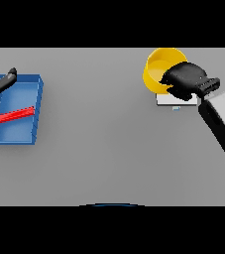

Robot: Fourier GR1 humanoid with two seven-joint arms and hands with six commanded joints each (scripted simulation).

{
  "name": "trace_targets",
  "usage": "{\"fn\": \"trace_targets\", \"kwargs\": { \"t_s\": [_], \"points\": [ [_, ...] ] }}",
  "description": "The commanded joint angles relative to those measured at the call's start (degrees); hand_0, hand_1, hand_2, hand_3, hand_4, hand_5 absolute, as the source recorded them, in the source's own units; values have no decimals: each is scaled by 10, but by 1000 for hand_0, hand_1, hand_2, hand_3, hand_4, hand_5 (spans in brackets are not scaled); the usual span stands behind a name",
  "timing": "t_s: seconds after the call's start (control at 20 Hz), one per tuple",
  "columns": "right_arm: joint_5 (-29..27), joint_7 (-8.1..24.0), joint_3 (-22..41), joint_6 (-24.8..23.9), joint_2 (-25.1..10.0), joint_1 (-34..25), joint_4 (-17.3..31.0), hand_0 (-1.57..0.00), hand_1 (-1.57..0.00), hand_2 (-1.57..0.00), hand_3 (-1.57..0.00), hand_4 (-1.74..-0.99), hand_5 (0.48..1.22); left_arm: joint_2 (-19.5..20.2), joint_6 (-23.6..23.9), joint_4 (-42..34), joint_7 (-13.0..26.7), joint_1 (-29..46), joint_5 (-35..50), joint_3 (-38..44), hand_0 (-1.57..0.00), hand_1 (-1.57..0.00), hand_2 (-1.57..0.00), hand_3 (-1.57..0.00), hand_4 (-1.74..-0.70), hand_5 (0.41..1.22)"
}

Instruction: Pick up the red beaker and tilt it to pour out 1 green nut into yellow bowl. Pick up the yellow bowl and place it on the metallic measuring scale.

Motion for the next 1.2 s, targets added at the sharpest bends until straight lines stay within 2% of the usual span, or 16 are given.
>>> {"fn": "trace_targets", "kwargs": {
  "t_s": [0.0, 0.3, 0.4, 0.55, 0.75, 0.95, 1.0, 1.05, 1.1, 1.15],
  "points": [
    [5, -6, -3, -13, 2, -11, 29, -1567, -1571, -1556, -1155, -1741, 1221, 0, 1, -7, 8, -3, -1, -2, 1, 1, 1, 1, -852, 758],
    [9, -12, -16, -58, 17, -31, 144, -1570, -1571, -1500, -1181, -1741, 1221, -2, 6, -13, 33, -6, -1, -4, 1, 1, 1, 1, -865, 779],
    [11, -31, -17, -77, 23, -35, 183, -1570, -1571, -1450, -1240, -1741, 1221, -3, 5, -12, 41, -14, -4, -7, 1, 1, 1, 1, -864, 789],
    [9, -34, -22, -88, 35, -45, 221, -1571, -1571, -1398, -1342, -1741, 1221, -1, 3, -9, 32, -5, -8, -10, 1, 1, 1, 1, -858, 804],
    [10, -37, -20, -93, 37, -40, 243, -1571, -1571, -1380, -1392, -1741, 1221, 5, 0, -12, 42, -8, -5, -6, 1, 1, 1, 1, -851, 802],
    [9, -45, -20, -99, 45, -47, 266, -1571, -1571, -1374, -1448, -1741, 1221, -1, 0, -9, 26, -5, -3, -6, 1, 1, 1, 1, -844, 783],
    [4, -49, -21, -95, 41, -45, 261, -1571, -1571, -1404, -1376, -1741, 1221, 1, -1, -7, 34, -11, -4, -6, 1, 1, 1, 1, -842, 780],
    [3, -40, -21, -89, 41, -45, 256, -1565, -1496, -1437, -1249, -1741, 1221, 3, -2, -8, 33, -8, -6, -7, 1, 1, 1, 1, -838, 779],
    [4, -40, -21, -86, 38, -47, 260, -1558, -1428, -1343, -1110, -1682, 1221, 2, -4, -4, 34, -13, -5, -7, 1, 1, 1, 1, -836, 775],
    [3, -35, -21, -87, 37, -41, 258, -1471, -1285, -1178, -959, -1632, 1145, 2, -5, -3, 30, -8, -4, -6, 1, 1, 1, 1, -837, 773]
  ]
}}
